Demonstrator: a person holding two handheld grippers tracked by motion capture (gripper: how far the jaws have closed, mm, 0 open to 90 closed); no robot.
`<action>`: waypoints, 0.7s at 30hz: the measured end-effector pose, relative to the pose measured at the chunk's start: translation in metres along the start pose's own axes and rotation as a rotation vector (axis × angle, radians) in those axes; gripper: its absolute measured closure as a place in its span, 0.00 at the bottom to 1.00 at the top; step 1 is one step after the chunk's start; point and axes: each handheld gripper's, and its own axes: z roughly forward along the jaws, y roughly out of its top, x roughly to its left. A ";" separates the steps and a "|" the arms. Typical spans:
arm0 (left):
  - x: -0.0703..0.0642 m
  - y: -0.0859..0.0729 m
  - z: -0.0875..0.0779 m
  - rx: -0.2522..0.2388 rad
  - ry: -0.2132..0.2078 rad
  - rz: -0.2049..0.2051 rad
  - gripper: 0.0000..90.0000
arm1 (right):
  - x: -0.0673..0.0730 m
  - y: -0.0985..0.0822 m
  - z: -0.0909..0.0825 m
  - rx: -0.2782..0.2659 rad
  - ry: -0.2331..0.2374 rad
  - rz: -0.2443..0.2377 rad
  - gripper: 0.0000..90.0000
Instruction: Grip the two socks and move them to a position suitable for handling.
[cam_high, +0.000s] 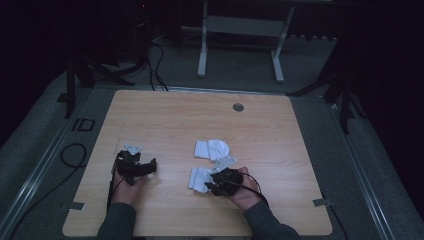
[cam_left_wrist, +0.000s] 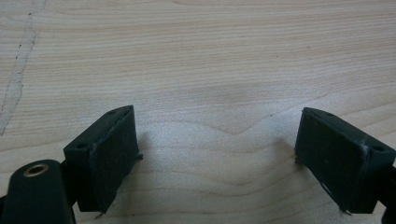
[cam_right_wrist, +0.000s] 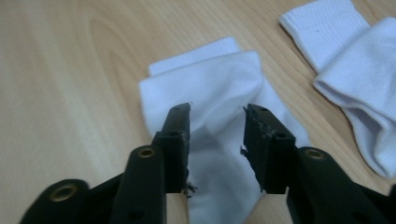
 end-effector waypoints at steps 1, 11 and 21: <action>0.000 0.000 0.000 0.000 0.000 0.000 0.15 | -0.003 0.003 0.006 0.014 0.001 0.025 0.65; 0.000 0.000 0.000 0.000 0.000 0.000 0.15 | -0.006 0.009 0.016 0.051 0.007 0.059 0.88; 0.000 0.000 0.000 0.000 0.000 0.000 0.15 | 0.001 0.023 -0.005 0.007 -0.019 0.015 0.99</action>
